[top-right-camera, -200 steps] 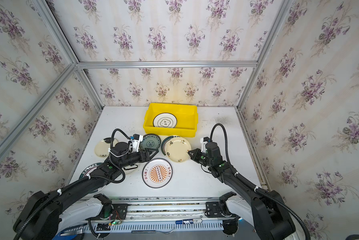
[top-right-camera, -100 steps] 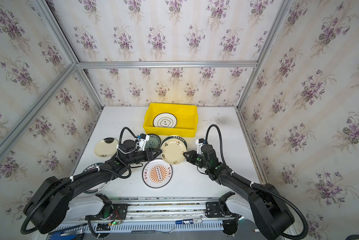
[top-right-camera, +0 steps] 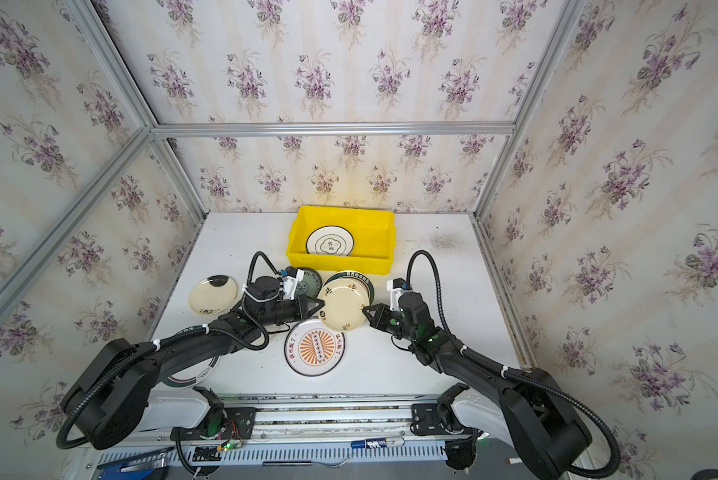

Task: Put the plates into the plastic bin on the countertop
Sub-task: 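Grasp the upright cream plate's rim with the left gripper while the right gripper holds it, then carry the cream plate with the left gripper to the bin while the right gripper withdraws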

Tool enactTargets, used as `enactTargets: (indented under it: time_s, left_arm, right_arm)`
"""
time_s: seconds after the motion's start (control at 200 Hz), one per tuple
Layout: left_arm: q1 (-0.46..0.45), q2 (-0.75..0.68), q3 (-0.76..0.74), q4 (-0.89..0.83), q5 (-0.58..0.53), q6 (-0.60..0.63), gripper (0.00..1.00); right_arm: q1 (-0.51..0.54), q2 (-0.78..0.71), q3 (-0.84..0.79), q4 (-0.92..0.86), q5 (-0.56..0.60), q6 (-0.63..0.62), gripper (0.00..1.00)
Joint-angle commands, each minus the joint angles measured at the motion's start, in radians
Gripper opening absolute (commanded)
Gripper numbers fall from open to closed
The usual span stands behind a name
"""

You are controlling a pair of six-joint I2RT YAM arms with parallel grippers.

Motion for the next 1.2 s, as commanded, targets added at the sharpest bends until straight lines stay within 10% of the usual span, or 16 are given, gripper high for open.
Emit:
enactTargets:
  time_s: [0.0,0.175,0.535,1.194]
  left_arm:
    - [-0.004,0.014,0.031,0.026,0.04,0.013,0.02]
    - [-0.016,0.054,0.057,0.006,0.045,0.022,0.0]
    - [-0.018,0.037,0.081,-0.034,-0.002,0.043,0.0]
    - [0.008,0.01,0.19,-0.132,-0.218,0.069,0.0]
  right_arm:
    - [0.008,0.002,-0.003,0.048,0.005,0.004,0.0]
    - [0.042,0.016,-0.011,0.056,0.003,0.001,0.0]
    - [0.042,-0.024,-0.021,0.033,0.019,-0.016,0.78]
    - [0.042,-0.252,-0.035,-0.157,0.086,-0.026,1.0]
